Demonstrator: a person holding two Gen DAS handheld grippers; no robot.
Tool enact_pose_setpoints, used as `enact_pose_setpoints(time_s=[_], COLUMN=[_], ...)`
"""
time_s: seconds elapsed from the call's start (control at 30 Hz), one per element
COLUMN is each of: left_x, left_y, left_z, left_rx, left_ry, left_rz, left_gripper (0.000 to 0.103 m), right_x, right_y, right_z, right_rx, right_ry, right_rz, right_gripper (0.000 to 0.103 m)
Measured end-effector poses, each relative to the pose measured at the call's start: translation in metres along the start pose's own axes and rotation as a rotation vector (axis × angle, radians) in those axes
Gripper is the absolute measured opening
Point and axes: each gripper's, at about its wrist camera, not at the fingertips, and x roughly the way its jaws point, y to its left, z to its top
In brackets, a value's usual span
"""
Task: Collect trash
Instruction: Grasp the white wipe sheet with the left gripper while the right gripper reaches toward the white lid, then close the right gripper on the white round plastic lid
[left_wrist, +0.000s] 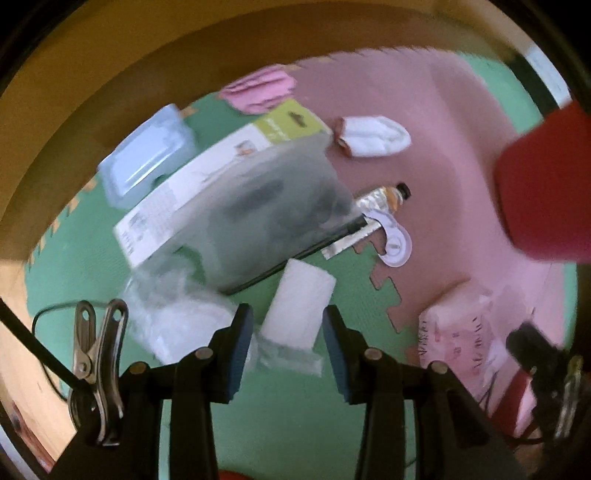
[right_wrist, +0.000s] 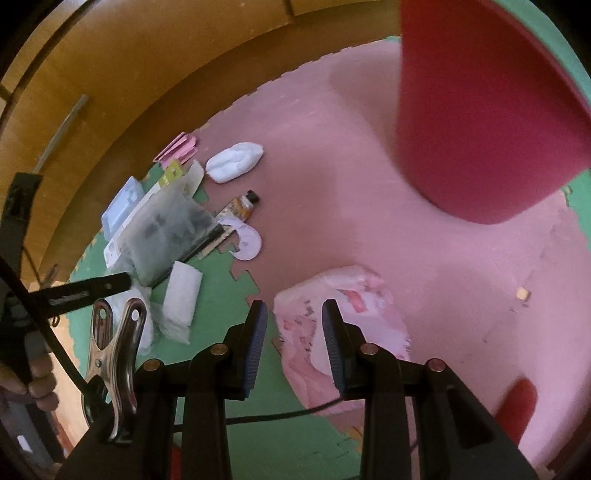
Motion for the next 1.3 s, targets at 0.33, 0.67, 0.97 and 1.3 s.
enact_pose_setpoints(time_s=[0.33,0.67,0.97,1.3], left_x=[0.057,0.090,0.090,0.069], left_y=[-0.014,-0.008,-0.017,0.011], left_z=[-0.001,-0.006,-0.014,-0.007], left_rx=[0.129,0.135,0.185,0.082], left_ry=[0.075,0.114,0.038,-0.008], left_rz=[0.004,-0.056,-0.001,-0.093], left_gripper=[0.056,0.057,0.041,0.020], right_x=[0.028,0.053,0.074,0.095], right_y=[-0.007,-0.006,0.003,0.012], right_z=[0.017,0.025,0.026,0.035], right_rx=[0.021,0.033,0.025,0.017], right_ry=[0.007,0.037,0.060,0.072], right_rz=[0.057,0.068,0.068,0.064], right_gripper=[0.032,0.033,0.033,0.033])
